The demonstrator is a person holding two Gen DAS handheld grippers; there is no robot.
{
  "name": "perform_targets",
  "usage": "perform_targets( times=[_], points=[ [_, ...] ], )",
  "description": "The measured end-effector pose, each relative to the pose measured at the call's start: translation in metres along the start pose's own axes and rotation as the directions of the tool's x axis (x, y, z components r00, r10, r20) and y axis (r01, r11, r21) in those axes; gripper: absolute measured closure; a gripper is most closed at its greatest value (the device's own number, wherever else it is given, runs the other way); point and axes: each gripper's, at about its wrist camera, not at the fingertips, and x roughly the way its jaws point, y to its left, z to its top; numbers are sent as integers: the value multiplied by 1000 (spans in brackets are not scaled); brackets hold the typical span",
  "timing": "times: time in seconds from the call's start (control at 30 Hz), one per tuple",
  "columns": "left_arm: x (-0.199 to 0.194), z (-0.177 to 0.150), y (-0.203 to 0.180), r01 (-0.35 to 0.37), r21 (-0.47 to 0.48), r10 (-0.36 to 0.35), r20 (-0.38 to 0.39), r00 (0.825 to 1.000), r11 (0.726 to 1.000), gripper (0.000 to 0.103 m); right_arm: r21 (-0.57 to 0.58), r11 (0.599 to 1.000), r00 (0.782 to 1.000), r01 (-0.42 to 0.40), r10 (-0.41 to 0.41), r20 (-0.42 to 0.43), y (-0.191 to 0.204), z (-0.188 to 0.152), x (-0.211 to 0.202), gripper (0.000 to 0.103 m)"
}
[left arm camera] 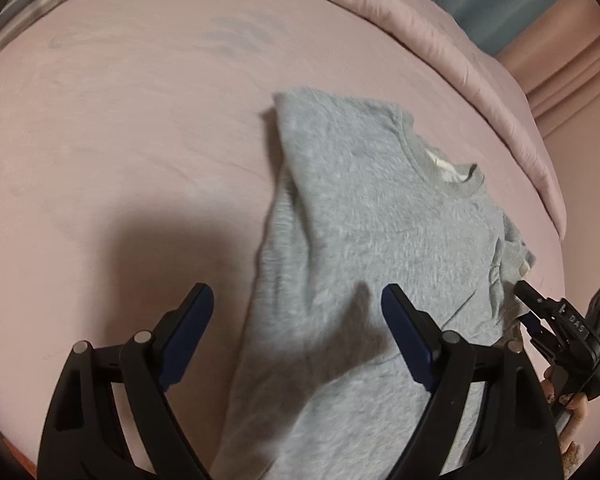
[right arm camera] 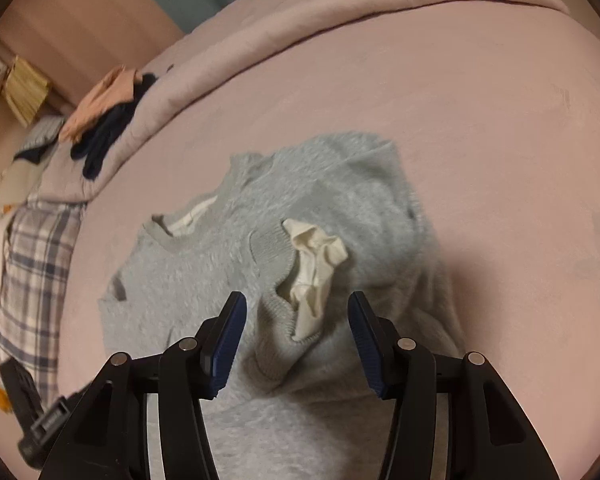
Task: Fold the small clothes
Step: 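Lift the sleeve and shirt side with the right tool and fold it inward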
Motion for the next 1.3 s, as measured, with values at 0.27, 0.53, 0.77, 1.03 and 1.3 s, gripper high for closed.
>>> perform_targets(
  times=[0.27,0.53,0.77,1.03,1.3],
  points=[
    [15,3,-11,-77,43,76,24,997,996,24,-66,998,999,-3,6,51,3,0,-8,89],
    [24,3,-18,-130,75,127,43,991,989,24,-85,994,996,70,-65,63,-8,-2,-9,89],
    [28,5,-18,-139,65,136,41,990,988,22,-89,989,993,116,-113,38,-17,-6,7,89],
    [27,1,-19,-137,65,134,46,990,988,22,-94,988,992,123,-120,43,-22,-9,7,90],
    [23,-8,-16,-122,61,120,41,992,991,22,-114,983,988,147,-142,57,-18,-11,6,89]
  ],
)
